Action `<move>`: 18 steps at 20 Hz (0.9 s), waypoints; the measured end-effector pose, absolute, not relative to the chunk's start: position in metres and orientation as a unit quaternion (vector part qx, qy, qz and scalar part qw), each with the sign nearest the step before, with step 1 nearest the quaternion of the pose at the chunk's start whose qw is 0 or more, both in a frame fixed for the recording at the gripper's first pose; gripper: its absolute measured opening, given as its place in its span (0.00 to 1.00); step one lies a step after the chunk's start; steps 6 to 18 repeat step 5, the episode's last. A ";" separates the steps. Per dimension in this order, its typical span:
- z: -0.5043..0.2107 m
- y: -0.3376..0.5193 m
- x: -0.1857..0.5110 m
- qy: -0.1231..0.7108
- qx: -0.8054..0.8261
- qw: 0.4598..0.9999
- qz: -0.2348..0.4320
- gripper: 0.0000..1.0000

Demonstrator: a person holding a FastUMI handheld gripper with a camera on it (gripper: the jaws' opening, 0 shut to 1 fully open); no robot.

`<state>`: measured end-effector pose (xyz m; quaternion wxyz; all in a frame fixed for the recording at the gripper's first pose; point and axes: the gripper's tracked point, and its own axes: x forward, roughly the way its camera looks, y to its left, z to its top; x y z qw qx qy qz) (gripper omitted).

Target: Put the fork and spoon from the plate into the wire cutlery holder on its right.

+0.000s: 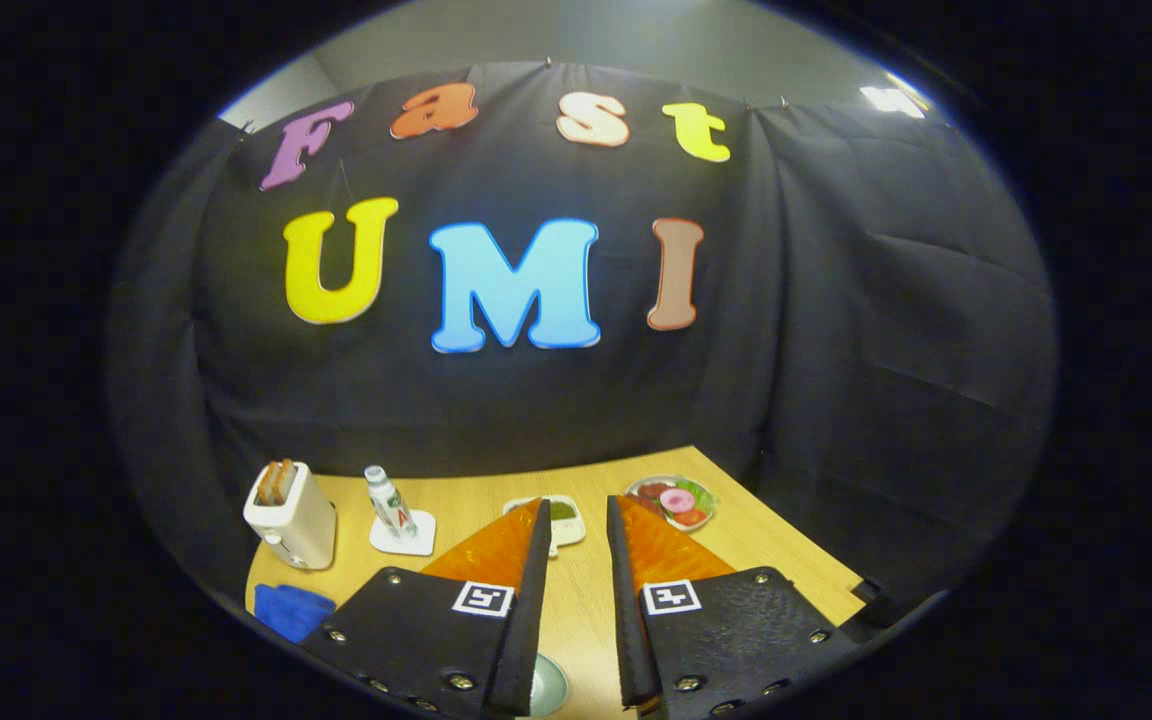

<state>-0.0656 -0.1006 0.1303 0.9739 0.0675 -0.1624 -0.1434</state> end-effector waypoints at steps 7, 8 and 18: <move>0.181 -0.079 -0.097 -0.233 0.054 0.964 -0.118 0.33; 0.181 -0.079 -0.097 -0.233 0.054 0.964 -0.118 0.33; 0.181 -0.079 -0.097 -0.233 0.054 0.964 -0.118 0.33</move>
